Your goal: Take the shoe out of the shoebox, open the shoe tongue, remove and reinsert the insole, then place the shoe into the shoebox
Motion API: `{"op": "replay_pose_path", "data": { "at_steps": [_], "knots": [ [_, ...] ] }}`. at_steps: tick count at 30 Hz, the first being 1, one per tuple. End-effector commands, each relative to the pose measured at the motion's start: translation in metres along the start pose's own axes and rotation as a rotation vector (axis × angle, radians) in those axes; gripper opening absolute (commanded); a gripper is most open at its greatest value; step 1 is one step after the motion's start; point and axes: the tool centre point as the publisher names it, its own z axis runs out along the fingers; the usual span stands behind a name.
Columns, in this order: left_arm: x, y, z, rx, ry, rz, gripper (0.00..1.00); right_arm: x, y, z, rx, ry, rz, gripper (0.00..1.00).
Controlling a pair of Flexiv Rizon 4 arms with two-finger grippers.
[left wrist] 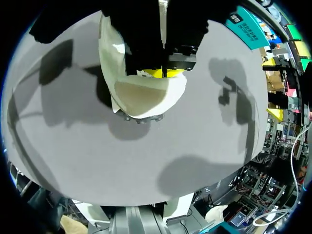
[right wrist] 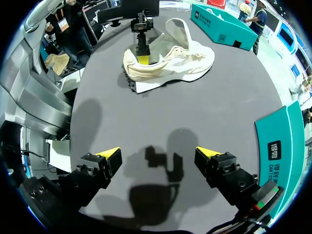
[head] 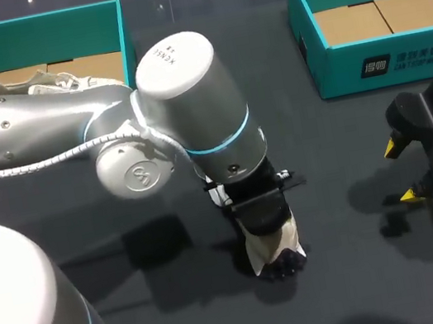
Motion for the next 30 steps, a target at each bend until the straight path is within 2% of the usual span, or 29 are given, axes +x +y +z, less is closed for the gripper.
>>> {"op": "replay_pose_path", "data": {
  "at_steps": [1,6,11,14,16,20,23,26,30],
  "knots": [
    [-0.013,0.01,0.04,0.031,0.036,-0.006,0.0,0.002,0.0,0.0,0.002,-0.003,0.0,1.0],
    [-0.004,0.011,0.052,0.035,0.092,-0.015,0.0,0.002,0.0,0.0,0.002,-0.003,0.0,1.0],
    [0.017,0.014,0.05,0.018,0.162,-0.014,0.0,0.002,0.0,0.0,0.002,-0.003,0.0,1.0],
    [0.028,0.017,0.041,0.001,0.177,-0.017,0.0,0.002,0.0,0.0,0.002,-0.003,0.0,1.0],
    [0.031,0.017,0.029,-0.014,0.166,-0.019,0.0,0.002,0.0,0.0,0.002,-0.003,0.0,1.0],
    [0.029,0.014,0.003,0.003,0.139,0.004,0.0,0.002,0.0,0.0,0.002,-0.003,0.0,1.0],
    [0.023,0.008,-0.002,0.053,0.15,0.03,0.0,0.002,0.0,0.0,0.002,-0.003,0.0,1.0],
    [0.017,-0.001,0.003,0.084,0.182,0.055,0.0,0.002,0.0,0.0,0.002,-0.003,0.0,1.0],
    [0.011,-0.008,0.022,0.122,0.302,0.069,0.0,0.002,0.0,0.0,0.002,-0.003,0.0,1.0]
  ]
}}
